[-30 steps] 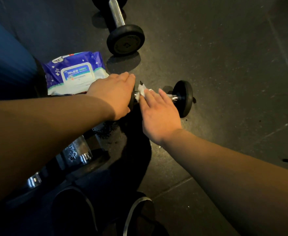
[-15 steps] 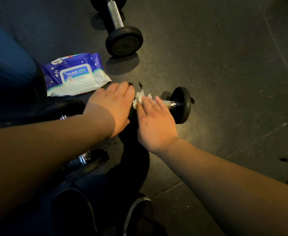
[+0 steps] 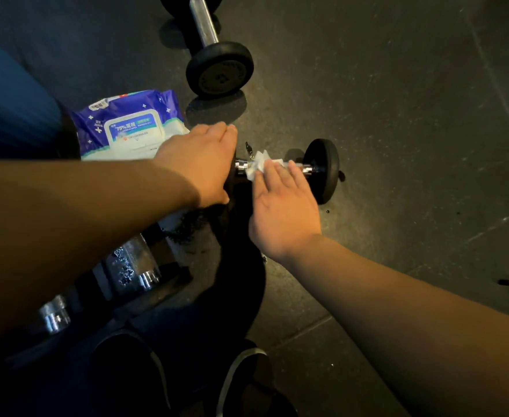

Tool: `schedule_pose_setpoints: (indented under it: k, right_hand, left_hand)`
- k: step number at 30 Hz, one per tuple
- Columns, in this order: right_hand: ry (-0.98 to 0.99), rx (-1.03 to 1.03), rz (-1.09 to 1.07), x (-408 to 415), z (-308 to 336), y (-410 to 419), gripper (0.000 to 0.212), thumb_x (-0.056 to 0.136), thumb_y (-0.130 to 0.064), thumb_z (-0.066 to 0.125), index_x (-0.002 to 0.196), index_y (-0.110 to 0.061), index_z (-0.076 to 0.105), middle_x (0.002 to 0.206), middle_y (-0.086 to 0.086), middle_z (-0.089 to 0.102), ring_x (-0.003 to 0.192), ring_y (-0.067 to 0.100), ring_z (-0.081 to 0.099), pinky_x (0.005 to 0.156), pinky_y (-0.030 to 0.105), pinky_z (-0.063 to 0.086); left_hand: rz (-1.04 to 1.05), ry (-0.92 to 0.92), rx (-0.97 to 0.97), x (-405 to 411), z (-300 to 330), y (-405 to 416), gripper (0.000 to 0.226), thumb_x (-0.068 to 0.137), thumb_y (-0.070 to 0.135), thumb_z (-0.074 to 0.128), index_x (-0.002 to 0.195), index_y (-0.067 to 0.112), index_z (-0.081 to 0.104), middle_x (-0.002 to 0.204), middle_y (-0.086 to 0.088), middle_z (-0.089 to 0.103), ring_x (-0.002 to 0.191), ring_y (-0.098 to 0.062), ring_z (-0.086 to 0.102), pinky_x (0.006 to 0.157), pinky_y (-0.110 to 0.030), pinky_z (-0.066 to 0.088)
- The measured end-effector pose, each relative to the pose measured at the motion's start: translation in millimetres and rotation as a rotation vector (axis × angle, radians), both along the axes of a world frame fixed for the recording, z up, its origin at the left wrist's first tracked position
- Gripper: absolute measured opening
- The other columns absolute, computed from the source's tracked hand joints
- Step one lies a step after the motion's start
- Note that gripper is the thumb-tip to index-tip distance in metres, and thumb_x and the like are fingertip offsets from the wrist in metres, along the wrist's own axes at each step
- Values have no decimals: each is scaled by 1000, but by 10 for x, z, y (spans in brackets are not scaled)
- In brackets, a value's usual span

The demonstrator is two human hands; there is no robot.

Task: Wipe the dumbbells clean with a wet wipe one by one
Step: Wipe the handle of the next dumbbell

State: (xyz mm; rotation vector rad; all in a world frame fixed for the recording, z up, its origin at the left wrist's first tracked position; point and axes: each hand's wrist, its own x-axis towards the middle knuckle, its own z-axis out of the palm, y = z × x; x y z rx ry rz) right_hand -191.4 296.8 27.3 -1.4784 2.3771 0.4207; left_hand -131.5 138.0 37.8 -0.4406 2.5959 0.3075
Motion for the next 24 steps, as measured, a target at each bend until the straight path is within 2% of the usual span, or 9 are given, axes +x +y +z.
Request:
schedule_pose_setpoints:
  k: [4,10,15,20,24]
  right_hand:
    - [-4,-22,9,-25,-47,-107,78,90,-37,44,156,-1,23,163,23,19,152,36,15,125,46,2]
    - [92,78,-88,-244,-3,-34,74,92,-36,39,156,-2,21,162,22,22,152,34,16,125,48,5]
    - [65,63,-161,-268,-16,-80,76,93,-37,40,156,-2,17,163,21,18,153,34,11,125,48,5]
    - [-13,-16,-52,-92,-81,-244,81,90,-37,46,156,0,18,164,23,13,153,37,8,125,48,4]
    - [16,-8,-22,-128,-88,-176,77,91,-35,44,156,0,21,163,23,19,153,35,13,125,47,6]
  left_hand:
    - [-8,-59,32,-215,-55,-194,119,60,52,88,149,10,22,151,-11,35,135,-35,39,104,-48,42]
    - [23,-163,93,-445,-31,-350,109,49,54,92,133,10,37,137,-14,48,121,-37,52,98,-50,48]
    - [69,-230,142,-588,-31,-408,114,49,49,94,136,7,35,135,-16,49,116,-35,54,97,-48,49]
    - [82,-240,164,-619,-74,-472,132,38,58,92,142,7,30,133,-16,52,116,-35,55,99,-48,49]
    - [83,-213,162,-579,-63,-447,134,41,57,93,146,7,27,140,-17,47,122,-36,52,101,-49,47]
